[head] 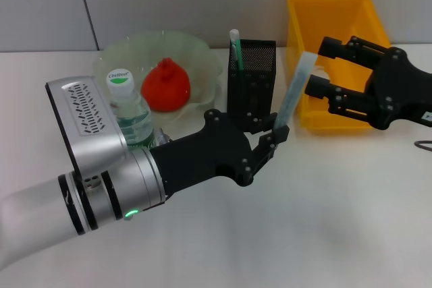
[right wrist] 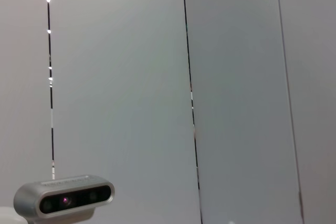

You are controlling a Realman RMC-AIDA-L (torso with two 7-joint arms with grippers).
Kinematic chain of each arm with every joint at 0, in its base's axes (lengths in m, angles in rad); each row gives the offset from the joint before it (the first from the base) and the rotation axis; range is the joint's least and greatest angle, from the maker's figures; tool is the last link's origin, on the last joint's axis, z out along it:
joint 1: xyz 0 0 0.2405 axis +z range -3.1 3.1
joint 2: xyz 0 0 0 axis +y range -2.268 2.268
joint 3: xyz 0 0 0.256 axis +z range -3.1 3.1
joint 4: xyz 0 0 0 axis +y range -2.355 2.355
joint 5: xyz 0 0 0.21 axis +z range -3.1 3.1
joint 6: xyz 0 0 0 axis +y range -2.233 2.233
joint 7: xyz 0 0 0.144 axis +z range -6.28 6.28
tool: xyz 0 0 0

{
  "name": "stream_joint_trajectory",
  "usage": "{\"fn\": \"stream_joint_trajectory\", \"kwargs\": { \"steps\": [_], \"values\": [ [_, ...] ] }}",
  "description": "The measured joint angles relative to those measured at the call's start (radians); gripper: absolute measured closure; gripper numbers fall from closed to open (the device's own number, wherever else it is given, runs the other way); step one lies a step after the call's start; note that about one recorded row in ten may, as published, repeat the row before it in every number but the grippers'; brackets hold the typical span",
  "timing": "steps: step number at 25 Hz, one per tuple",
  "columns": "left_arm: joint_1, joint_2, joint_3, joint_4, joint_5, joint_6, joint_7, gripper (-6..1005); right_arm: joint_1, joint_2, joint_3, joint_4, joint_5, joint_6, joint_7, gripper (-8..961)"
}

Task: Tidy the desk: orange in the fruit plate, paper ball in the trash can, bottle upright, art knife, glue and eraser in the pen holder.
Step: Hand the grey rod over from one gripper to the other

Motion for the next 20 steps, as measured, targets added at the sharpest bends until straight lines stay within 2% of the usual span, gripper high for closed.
{"fn": "stream_joint_trajectory", "kwargs": {
  "steps": [9,14,20],
  "values": [
    [-0.001,0.0,0.0,0.0,-0.001,0.003,0.001,829,0.015,0.0,-0.011,-0.043,0.0,0.0,-0.01,216],
    [-0.002,0.0,0.0,0.0,-0.002,0.004,0.014,829,0.016,0.0,-0.011,-0.049,0.002,0.0,-0.01,381],
    [-0.003,0.0,0.0,0.0,-0.002,0.005,0.016,830,0.019,0.0,-0.011,-0.055,0.01,0.0,-0.01,451]
  ]
}}
